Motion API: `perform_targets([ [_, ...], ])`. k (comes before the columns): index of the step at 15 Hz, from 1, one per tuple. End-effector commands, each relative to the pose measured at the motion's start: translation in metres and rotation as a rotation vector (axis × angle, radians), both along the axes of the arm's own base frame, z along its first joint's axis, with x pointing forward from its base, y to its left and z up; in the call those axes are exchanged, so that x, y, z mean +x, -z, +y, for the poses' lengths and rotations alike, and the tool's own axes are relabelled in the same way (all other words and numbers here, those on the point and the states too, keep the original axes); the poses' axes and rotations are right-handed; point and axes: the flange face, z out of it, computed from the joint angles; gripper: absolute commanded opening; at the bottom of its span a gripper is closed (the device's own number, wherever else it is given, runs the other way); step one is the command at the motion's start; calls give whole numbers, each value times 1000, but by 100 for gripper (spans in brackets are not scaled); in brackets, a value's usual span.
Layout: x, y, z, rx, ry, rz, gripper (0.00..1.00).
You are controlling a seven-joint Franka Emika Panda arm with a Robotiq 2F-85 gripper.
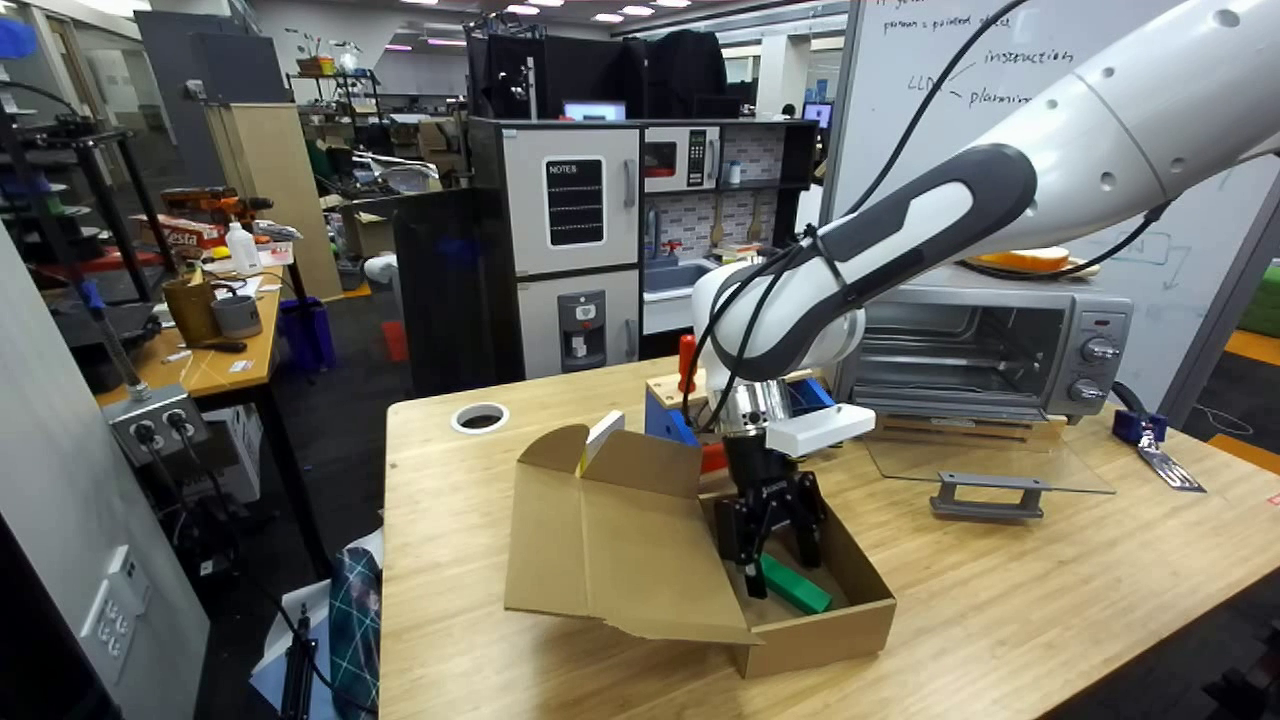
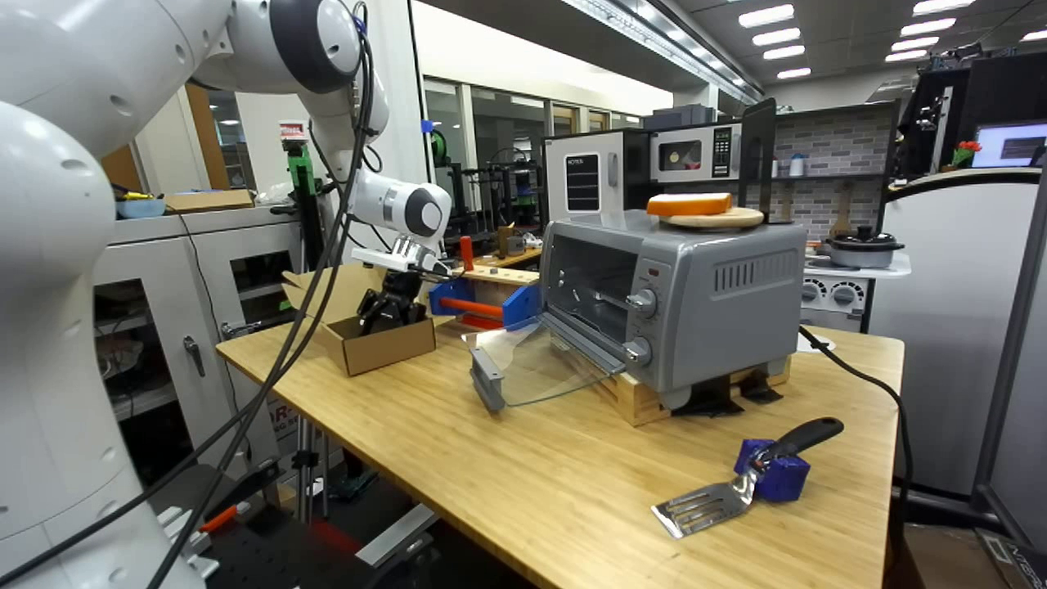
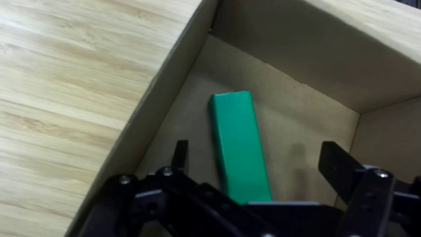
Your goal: Take the green block out of the box and put it on the table
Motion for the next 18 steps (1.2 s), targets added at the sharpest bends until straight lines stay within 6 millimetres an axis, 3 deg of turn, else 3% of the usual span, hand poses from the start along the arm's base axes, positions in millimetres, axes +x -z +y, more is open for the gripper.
perform_targets([
  [1, 6, 6, -4, 30, 17, 19, 100],
  [11, 7, 11, -8, 7, 42, 34, 100],
  [12, 7, 11, -8, 8, 41, 32, 97],
  [14, 7, 11, -6, 10, 41, 30, 72],
  [15, 7, 11, -6, 11, 43, 30, 70],
  [18, 8, 9, -5, 9, 48, 34, 48],
])
